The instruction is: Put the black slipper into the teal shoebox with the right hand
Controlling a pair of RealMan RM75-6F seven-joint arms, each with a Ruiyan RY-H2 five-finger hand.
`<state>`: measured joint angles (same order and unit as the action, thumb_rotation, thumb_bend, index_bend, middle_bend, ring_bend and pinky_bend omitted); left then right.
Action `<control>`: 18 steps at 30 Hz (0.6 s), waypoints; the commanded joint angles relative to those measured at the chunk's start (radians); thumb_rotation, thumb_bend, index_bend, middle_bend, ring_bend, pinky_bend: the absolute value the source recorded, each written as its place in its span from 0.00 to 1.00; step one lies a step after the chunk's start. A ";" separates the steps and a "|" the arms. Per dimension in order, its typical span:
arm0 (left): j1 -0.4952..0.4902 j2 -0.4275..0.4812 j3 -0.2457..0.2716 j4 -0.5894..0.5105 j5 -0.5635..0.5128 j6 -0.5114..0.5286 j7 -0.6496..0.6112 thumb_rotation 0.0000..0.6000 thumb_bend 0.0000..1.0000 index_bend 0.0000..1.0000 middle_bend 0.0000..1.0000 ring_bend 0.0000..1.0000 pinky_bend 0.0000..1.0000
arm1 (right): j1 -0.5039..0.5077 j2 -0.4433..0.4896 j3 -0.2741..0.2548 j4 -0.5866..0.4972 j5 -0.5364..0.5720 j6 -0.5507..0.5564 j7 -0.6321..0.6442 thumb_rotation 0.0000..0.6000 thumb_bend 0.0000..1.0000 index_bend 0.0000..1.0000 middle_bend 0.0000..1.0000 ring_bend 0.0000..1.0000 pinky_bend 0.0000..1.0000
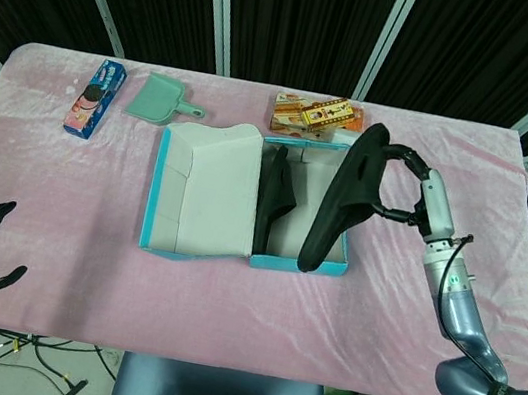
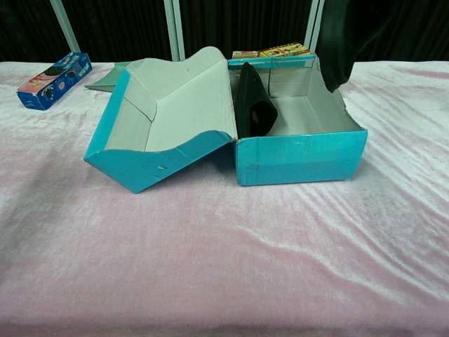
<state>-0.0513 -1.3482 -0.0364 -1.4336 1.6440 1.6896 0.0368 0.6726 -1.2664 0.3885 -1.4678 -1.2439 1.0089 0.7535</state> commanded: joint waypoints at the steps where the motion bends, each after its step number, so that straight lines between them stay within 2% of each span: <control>1: 0.003 -0.002 0.001 0.004 -0.005 -0.001 -0.003 1.00 0.00 0.10 0.18 0.15 0.00 | 0.066 -0.075 0.023 0.086 0.031 -0.037 -0.057 1.00 0.17 0.53 0.47 0.21 0.13; 8: 0.016 -0.006 0.006 0.011 -0.018 0.001 -0.010 1.00 0.00 0.10 0.18 0.15 0.00 | 0.132 -0.193 0.007 0.242 0.012 -0.050 -0.116 1.00 0.17 0.53 0.47 0.21 0.13; 18: 0.037 -0.003 0.011 0.006 -0.026 0.015 -0.009 1.00 0.00 0.10 0.18 0.15 0.00 | 0.167 -0.312 -0.039 0.416 -0.065 -0.025 -0.082 1.00 0.17 0.53 0.47 0.21 0.13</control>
<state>-0.0148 -1.3514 -0.0258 -1.4277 1.6185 1.7046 0.0274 0.8311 -1.5625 0.3608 -1.0692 -1.2936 0.9769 0.6632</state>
